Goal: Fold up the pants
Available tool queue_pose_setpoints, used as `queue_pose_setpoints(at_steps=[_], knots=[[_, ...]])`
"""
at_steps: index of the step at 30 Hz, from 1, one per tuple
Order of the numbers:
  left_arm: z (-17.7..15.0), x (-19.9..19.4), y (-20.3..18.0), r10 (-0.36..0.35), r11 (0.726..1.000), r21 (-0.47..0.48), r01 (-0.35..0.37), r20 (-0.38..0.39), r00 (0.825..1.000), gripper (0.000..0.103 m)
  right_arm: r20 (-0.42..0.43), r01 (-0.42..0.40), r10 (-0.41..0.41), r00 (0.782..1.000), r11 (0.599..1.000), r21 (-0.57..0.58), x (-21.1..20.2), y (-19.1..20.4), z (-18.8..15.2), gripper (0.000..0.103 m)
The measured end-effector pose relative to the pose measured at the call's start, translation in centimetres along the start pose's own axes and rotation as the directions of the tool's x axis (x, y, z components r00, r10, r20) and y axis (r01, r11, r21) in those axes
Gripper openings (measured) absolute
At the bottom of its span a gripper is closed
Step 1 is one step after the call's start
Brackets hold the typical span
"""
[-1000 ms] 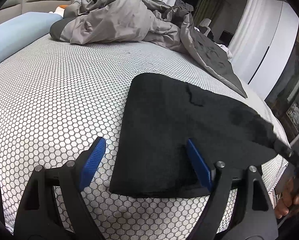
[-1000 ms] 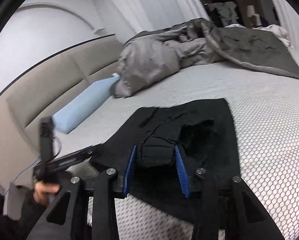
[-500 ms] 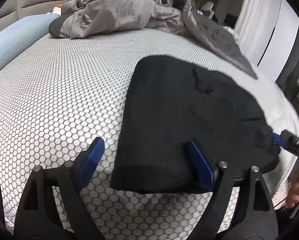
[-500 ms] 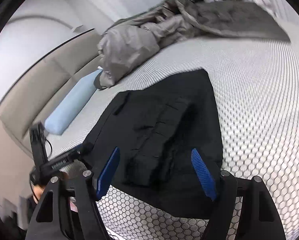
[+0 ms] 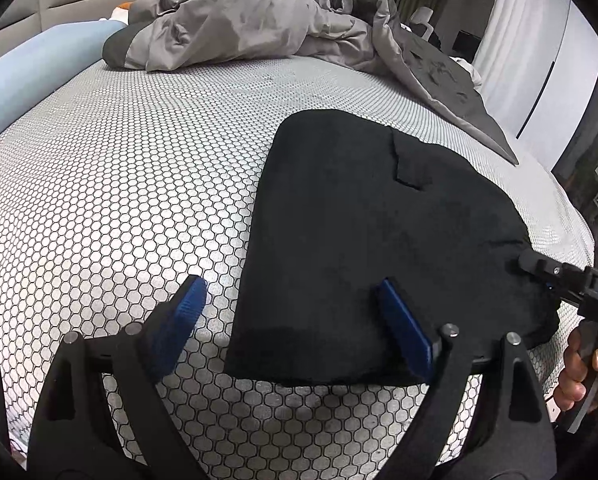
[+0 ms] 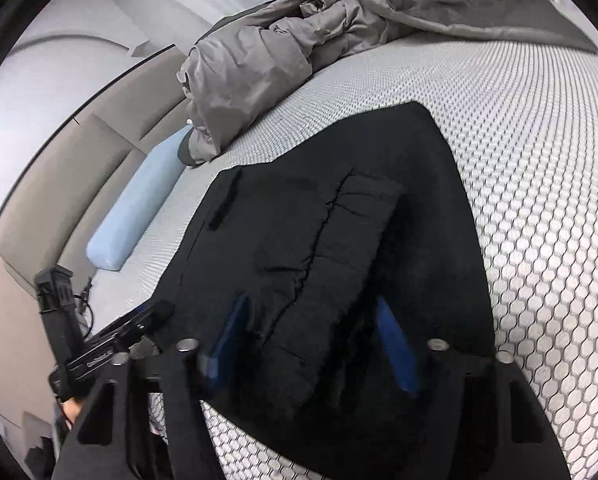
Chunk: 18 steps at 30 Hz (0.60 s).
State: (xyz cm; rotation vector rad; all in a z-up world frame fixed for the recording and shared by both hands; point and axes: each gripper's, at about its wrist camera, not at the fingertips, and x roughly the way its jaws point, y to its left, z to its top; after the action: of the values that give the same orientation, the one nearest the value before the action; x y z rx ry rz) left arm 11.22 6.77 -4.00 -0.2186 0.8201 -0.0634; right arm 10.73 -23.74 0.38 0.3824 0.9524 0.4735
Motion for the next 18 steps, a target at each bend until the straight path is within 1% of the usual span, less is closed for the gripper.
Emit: queue_pose_setpoints(at_steps=[2,4,6,9,13,14,15,16,17,18], knots=[[0.0,-0.1,0.1,-0.006,1.0,-0.005,0.006,0.001,1.0,0.087,0.029,-0.034,0.034,0.999,0.999,0.01,-0.7,0.0,0.2,0.061],[-0.1,-0.2,0.2,-0.008,1.0,-0.007,0.008,0.001,1.0,0.087,0.039,-0.059,0.058,0.998,0.998,0.021,-1.6,-0.3,0.1,0.061],[-0.3,-0.5,0.3,-0.01,1.0,-0.006,0.01,0.004,1.0,0.087,0.011,-0.077,0.077,0.997,0.996,0.042,-2.1,-0.8,-0.2,0.061],[-0.2,-0.4,0.2,-0.01,1.0,-0.004,0.01,0.0,1.0,0.087,-0.062,-0.11,0.113,0.992,0.992,0.06,-1.8,-1.6,-1.1,0.061],[0.0,-0.4,-0.2,-0.017,1.0,0.007,0.017,0.002,1.0,0.087,-0.092,-0.077,0.077,0.993,0.997,0.012,-0.1,-1.2,-0.5,0.061],[0.1,-0.5,-0.3,-0.018,1.0,0.011,0.018,0.005,1.0,0.087,-0.081,-0.06,0.058,0.995,0.998,-0.013,0.1,-0.8,-0.3,0.056],[0.1,-0.6,-0.2,-0.016,1.0,0.013,0.016,0.014,1.0,0.087,-0.064,-0.05,0.047,0.997,0.998,-0.039,0.1,-0.3,-0.4,0.04],[0.1,-0.7,-0.2,-0.016,1.0,0.01,0.015,0.019,1.0,0.087,-0.04,-0.053,0.051,0.998,0.996,-0.066,-0.1,0.2,-0.4,0.029],[0.2,-0.9,0.0,-0.017,1.0,0.002,0.017,0.028,0.999,0.087,-0.022,-0.082,0.08,0.997,0.994,-0.078,-0.5,0.7,-0.4,0.022],[0.2,-1.2,0.2,-0.021,1.0,-0.01,0.022,0.037,0.999,0.087,-0.001,-0.116,0.116,0.993,0.989,-0.094,-1.2,1.2,-0.4,0.019]])
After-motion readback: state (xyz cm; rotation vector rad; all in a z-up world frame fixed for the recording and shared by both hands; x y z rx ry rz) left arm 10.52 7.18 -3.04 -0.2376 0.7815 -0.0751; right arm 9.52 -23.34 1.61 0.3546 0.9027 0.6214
